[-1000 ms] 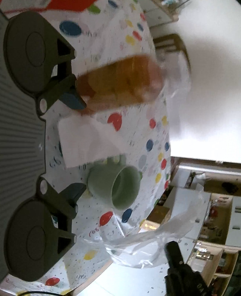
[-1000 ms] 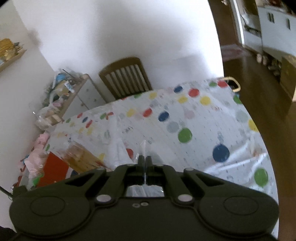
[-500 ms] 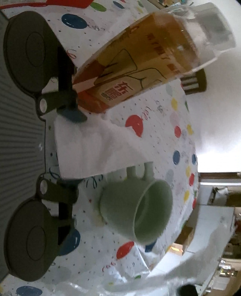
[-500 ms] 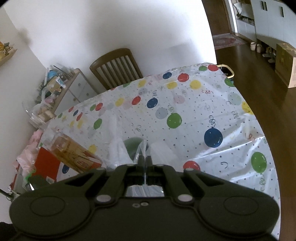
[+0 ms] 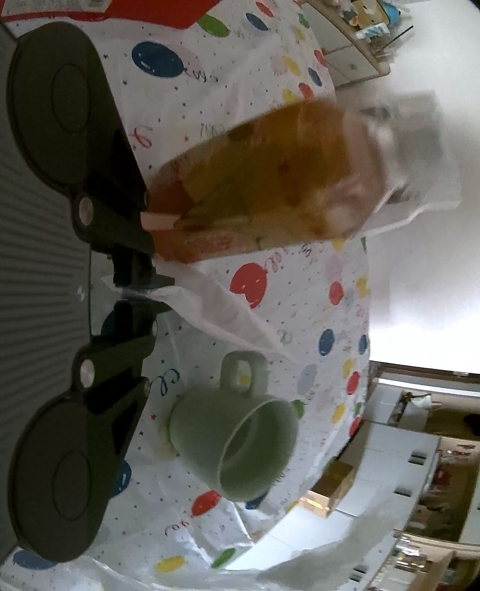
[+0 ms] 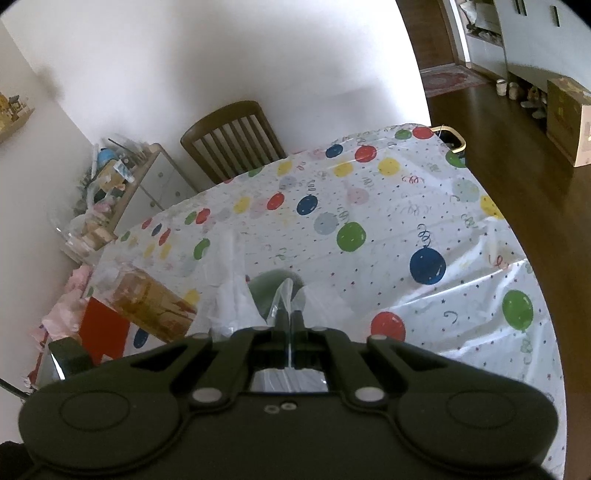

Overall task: Organize soft objects
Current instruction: 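Lift and carry the plastic bag and white tissue with both grippers over the box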

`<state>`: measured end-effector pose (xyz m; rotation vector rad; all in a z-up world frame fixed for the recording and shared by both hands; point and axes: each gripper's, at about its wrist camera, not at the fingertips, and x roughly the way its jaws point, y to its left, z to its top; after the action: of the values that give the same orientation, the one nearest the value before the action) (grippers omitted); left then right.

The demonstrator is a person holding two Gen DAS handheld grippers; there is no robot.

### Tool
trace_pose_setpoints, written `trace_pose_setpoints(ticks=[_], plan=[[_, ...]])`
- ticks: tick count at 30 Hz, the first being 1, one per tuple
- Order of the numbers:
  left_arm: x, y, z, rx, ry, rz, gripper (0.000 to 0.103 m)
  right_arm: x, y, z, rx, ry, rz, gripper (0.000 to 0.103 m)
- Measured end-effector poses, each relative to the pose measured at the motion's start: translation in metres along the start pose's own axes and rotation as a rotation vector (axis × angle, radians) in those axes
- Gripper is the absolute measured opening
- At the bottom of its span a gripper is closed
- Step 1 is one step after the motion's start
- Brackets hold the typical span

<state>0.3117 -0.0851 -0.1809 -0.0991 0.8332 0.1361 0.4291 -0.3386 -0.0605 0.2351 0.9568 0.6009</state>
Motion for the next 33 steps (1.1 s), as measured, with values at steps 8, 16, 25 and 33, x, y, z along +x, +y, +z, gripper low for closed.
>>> trace_pose_setpoints(ticks=[8,16,25,33], plan=[[-0.052,0.022,0.003,-0.047,-0.054,-0.066,0.005,-0.020,0.022,-0.014,0.019,-0.022,0.032,0.000],[-0.105,0.056,-0.004,-0.105,-0.070,-0.124,0.005,-0.034,0.063,-0.025,0.010,-0.046,0.078,0.000],[-0.163,0.129,-0.013,-0.174,-0.106,-0.110,0.005,-0.027,0.138,-0.032,-0.029,-0.050,0.149,0.000],[-0.208,0.207,-0.022,-0.201,-0.138,-0.030,0.005,-0.005,0.218,-0.029,-0.083,-0.062,0.224,0.000]])
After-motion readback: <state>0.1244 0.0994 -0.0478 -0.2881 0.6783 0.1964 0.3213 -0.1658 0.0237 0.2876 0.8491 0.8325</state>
